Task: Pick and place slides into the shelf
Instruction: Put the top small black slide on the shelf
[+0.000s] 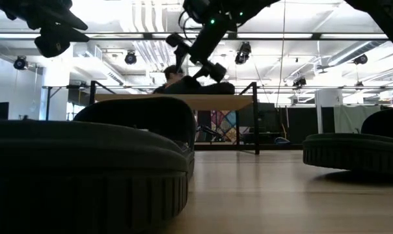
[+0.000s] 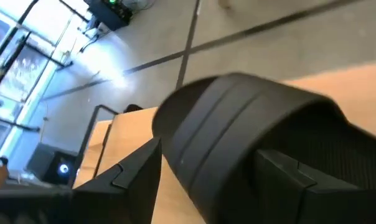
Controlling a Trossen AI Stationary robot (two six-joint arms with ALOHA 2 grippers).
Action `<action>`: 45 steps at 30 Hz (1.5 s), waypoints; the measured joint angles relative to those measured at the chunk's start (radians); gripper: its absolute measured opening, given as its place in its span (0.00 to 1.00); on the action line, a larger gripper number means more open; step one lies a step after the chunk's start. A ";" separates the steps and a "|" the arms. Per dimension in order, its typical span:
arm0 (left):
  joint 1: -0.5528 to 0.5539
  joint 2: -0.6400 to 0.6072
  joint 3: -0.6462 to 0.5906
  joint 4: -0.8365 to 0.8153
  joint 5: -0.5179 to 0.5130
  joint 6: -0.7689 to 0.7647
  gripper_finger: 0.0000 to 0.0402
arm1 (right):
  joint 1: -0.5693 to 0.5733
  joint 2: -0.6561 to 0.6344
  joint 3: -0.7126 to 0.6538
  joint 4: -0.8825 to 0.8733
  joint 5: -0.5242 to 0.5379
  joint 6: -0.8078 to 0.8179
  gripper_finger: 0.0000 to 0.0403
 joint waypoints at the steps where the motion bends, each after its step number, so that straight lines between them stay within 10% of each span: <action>1: 0.000 0.000 0.000 0.000 0.000 0.000 0.28 | 0.002 -0.010 0.000 -0.008 -0.003 -0.024 0.52; 20: 0.000 0.008 0.000 0.029 -0.002 0.004 0.28 | 0.007 -0.115 0.000 -0.535 0.006 -0.472 0.50; 33: 0.000 0.018 0.000 0.055 -0.026 0.002 0.28 | -0.134 -0.108 0.000 -0.535 -0.116 -0.472 0.05; 45: 0.000 0.047 0.000 0.075 -0.079 0.000 0.28 | -0.147 -0.049 0.000 -0.564 -0.099 -0.616 0.03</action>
